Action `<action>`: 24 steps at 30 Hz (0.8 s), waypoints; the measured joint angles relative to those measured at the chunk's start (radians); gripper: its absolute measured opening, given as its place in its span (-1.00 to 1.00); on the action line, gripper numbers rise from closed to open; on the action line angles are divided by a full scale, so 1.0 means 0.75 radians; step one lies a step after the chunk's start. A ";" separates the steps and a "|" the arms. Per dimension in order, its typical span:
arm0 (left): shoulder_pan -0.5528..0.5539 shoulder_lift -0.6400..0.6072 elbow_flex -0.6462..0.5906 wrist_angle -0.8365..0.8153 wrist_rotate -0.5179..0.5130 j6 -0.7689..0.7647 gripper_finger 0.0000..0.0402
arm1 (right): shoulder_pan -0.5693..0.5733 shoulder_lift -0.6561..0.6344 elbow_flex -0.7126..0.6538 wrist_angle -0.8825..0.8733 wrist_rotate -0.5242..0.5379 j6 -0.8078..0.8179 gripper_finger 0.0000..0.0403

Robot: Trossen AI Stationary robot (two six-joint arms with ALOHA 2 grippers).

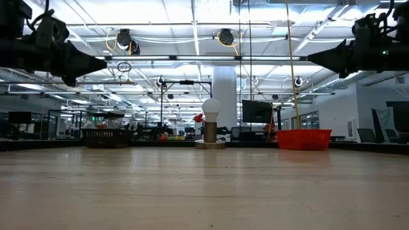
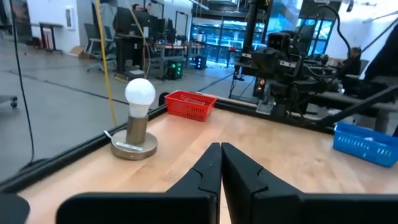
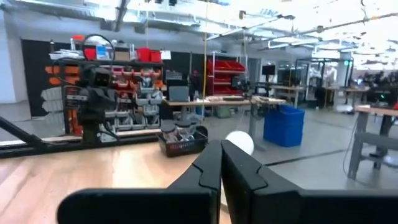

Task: Pick & Place Office items
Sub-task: Return to Home Position

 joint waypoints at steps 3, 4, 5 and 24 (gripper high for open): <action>0.000 0.001 -0.001 0.011 0.000 -0.044 -0.97 | 0.024 0.001 -0.001 -0.001 0.000 0.003 -1.00; 0.000 0.001 -0.001 0.013 0.000 -0.045 -0.98 | 0.025 0.002 -0.001 -0.001 -0.002 0.021 -1.00; 0.000 0.001 -0.002 0.016 -0.001 -0.045 -0.98 | 0.025 0.005 -0.001 -0.004 -0.001 0.043 -1.00; 0.000 0.001 -0.003 0.027 -0.001 -0.040 -0.80 | 0.024 0.012 -0.002 -0.179 0.001 0.192 -0.98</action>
